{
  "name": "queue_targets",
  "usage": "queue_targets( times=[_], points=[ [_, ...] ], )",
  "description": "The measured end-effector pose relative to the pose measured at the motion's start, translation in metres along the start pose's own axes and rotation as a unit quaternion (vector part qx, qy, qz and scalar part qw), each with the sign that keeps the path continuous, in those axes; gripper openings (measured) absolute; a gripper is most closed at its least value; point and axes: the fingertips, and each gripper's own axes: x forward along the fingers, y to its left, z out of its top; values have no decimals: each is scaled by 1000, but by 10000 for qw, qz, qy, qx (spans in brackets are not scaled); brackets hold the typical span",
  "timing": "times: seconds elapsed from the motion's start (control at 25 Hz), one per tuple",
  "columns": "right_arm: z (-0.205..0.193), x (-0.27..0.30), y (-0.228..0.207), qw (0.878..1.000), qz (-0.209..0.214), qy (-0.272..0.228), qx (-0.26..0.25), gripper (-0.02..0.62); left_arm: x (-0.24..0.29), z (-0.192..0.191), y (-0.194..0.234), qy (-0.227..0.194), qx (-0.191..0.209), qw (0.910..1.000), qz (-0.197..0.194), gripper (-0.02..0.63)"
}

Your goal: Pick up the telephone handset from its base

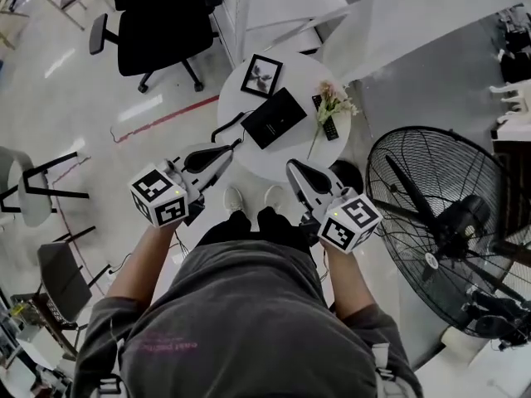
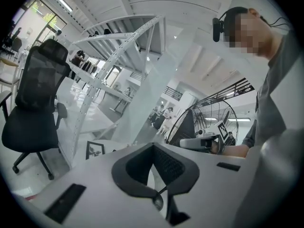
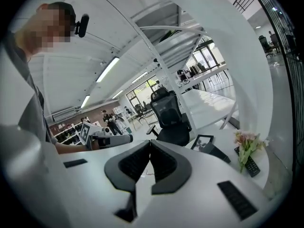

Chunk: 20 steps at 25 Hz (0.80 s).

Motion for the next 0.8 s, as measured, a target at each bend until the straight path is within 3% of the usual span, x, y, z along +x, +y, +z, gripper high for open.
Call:
queue_targets(
  times=[0.44, 0.8],
  points=[
    [12, 29, -55, 9990, 272, 352, -96, 20, 49, -15, 41, 311, 22, 9990, 306, 14],
    [3, 41, -113, 9966, 441, 652, 228, 20, 101, -43, 82, 687, -19, 9965, 473, 14]
  ],
)
